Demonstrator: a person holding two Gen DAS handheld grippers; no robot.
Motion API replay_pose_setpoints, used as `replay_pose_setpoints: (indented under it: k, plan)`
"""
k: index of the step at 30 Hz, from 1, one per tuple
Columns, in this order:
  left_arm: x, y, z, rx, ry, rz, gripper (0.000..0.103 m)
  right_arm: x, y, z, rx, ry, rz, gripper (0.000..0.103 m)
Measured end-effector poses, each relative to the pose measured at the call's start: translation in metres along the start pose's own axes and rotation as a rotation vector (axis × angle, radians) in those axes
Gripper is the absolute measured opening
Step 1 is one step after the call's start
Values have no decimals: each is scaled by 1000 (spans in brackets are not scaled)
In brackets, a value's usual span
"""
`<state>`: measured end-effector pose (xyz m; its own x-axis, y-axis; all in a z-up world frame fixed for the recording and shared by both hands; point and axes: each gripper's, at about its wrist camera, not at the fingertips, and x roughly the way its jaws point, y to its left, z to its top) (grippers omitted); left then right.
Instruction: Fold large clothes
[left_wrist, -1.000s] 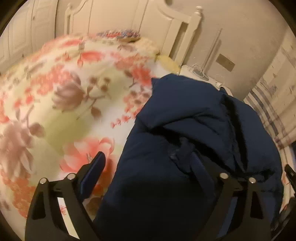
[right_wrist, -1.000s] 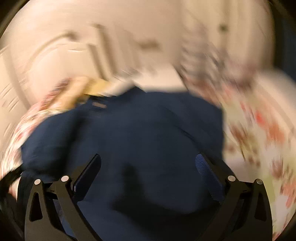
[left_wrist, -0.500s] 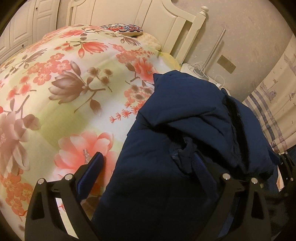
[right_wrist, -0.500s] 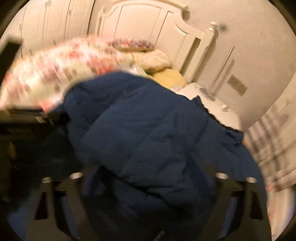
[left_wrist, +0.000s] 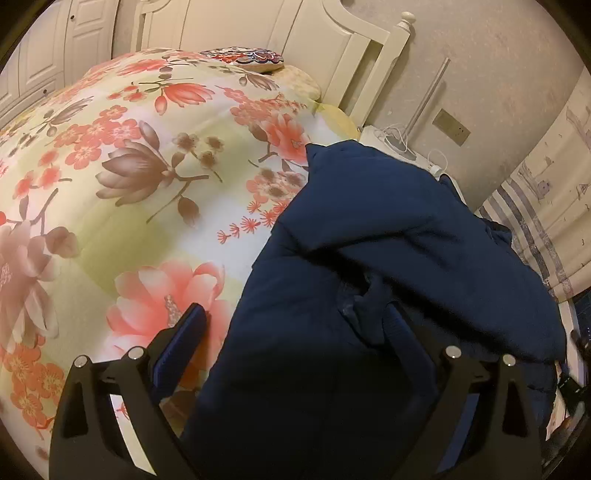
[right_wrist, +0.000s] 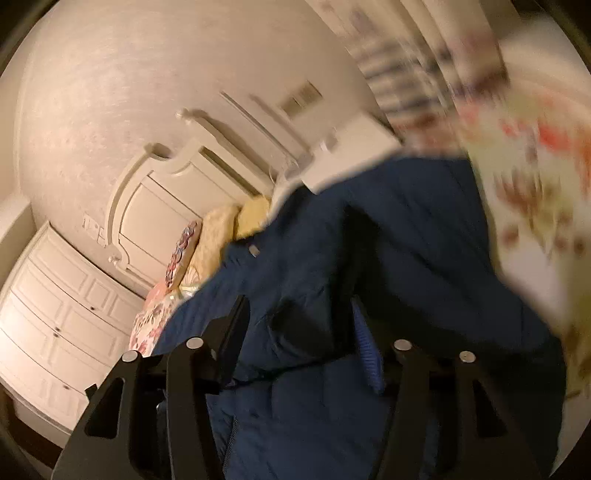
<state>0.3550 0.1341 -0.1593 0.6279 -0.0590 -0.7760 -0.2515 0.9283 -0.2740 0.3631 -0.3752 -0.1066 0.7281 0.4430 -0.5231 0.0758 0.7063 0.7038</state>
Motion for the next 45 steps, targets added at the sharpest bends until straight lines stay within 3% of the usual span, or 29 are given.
replay_pose_setpoints:
  k: [2, 7, 8, 10, 11, 12, 17, 23, 25, 27, 28, 29, 31, 34, 35, 39, 41, 42, 43, 44, 45]
  plan:
    - [-1, 1, 0, -1, -1, -1, 96, 4, -4, -4, 3, 5, 11, 77]
    - [0, 1, 0, 0, 0, 1, 96, 24, 11, -1, -44, 53, 5, 79]
    - [0, 1, 0, 0, 0, 1, 96, 30, 16, 1, -66, 76, -11, 75]
    - [0, 1, 0, 0, 0, 1, 96, 32, 25, -1, -136, 79, -41, 55]
    - [0, 0, 1, -1, -1, -1, 96, 28, 31, -4, -165, 61, -37, 41]
    - [-1, 1, 0, -2, -1, -2, 96, 19, 40, -4, -200, 9, -37, 33]
    - [2, 0, 1, -8, -5, -7, 96, -23, 51, -5, -218, -116, -10, 29]
    - [2, 0, 0, -11, -6, -8, 96, 6, -2, -21, -86, 20, -134, 30]
    - [2, 0, 0, -14, -6, -9, 96, 3, 0, -21, -78, 25, -166, 33]
    - [2, -2, 0, -12, -6, -6, 96, -9, 6, -18, -83, -22, -213, 35]
    - [1, -1, 0, -13, -7, -8, 96, -23, 16, -15, -113, -108, -262, 35]
    - [1, -1, 0, -15, -7, -9, 96, -33, 28, -13, -165, -183, -290, 36]
    - [2, -1, 0, -14, -7, -7, 96, -36, 58, -9, -302, -225, -288, 36]
    - [2, -1, 0, -16, -7, -10, 96, -2, 95, -9, -518, -124, -297, 36]
    - [2, -1, 0, -19, -8, -13, 96, 13, 99, -9, -551, -78, -301, 37]
    - [-1, 3, 0, -34, -23, -18, 96, 69, 75, -20, -575, 83, -447, 38]
    - [-19, 6, 0, -55, -116, 30, 91, 72, 62, -30, -596, 62, -427, 38]
    - [-40, 7, 0, -75, -233, 91, 91, 72, 61, -32, -595, 62, -426, 39]
    - [-57, 7, 2, -91, -322, 106, 91, 73, 61, -32, -599, 66, -427, 40]
    - [-75, 3, 7, -99, -400, 79, 93, 73, 61, -33, -603, 67, -427, 42]
    - [-84, -3, 13, -91, -422, 50, 95, 74, 63, -35, -608, 67, -428, 44]
